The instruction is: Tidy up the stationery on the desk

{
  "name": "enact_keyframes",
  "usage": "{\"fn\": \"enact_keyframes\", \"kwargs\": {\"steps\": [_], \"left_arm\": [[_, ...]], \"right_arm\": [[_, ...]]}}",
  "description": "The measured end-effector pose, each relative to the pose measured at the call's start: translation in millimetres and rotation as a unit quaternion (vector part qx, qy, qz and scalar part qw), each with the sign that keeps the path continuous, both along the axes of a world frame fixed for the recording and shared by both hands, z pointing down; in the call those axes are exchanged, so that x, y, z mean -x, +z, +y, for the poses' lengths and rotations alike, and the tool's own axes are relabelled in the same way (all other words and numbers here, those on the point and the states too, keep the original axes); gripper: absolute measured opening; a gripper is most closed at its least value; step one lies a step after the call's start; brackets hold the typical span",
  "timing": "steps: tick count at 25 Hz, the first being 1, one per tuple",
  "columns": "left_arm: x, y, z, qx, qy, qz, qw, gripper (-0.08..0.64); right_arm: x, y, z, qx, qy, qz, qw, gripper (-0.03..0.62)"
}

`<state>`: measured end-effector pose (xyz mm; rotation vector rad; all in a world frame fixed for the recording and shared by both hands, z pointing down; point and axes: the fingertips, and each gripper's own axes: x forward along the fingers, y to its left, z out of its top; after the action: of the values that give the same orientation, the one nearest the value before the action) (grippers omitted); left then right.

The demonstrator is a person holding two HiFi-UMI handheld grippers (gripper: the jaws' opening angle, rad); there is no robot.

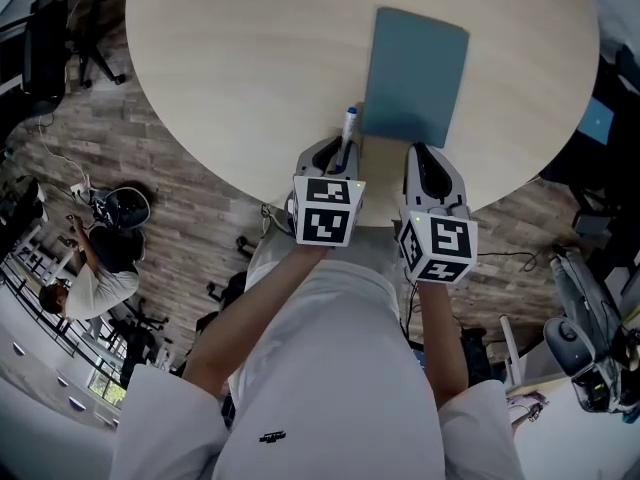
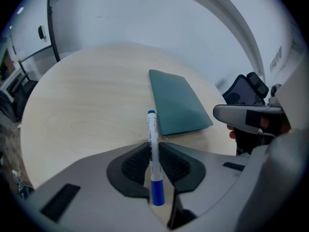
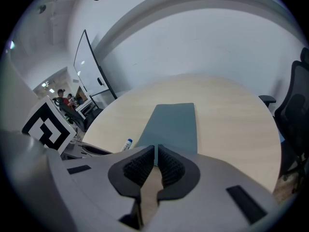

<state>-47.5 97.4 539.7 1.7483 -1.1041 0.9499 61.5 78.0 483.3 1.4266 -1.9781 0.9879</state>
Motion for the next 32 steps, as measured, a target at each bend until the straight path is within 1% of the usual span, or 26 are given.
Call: {"fn": "enact_keyframes", "kwargs": {"steps": [4, 8, 13, 16, 21, 25, 32], "left_arm": [[6, -12, -10, -0.007, -0.013, 0.011, 0.9998, 0.078], [8, -25, -30, -0.021, -0.027, 0.016, 0.9993, 0.078], [4, -37, -48, -0.031, -0.033, 0.022, 0.9987, 0.078], [-3, -38, -62, -0.033, -0.035, 0.026, 0.9985, 0.078], [-6, -42, -80, -0.033, -0.040, 0.035, 0.9981, 0.078], [-7, -37, -98, -0.032, -0.043, 0.040, 0.9978, 0.078], [-14, -14, -117, -0.005, -0.045, 0.053, 0.9976, 0.078]], "right_arm": [[3, -8, -6, -0.003, 0.000, -0.001, 1.000, 0.048], [3, -18, -15, -0.010, 0.000, -0.003, 1.000, 0.048], [0, -31, -24, -0.019, 0.000, -0.009, 1.000, 0.048], [-4, -36, -34, -0.030, 0.000, -0.022, 0.999, 0.048], [-4, -46, -48, -0.041, 0.001, -0.031, 0.999, 0.048], [-3, -45, -60, -0.042, 0.002, -0.035, 0.999, 0.048], [-2, -36, -67, -0.033, 0.006, -0.051, 0.998, 0.048]]}}
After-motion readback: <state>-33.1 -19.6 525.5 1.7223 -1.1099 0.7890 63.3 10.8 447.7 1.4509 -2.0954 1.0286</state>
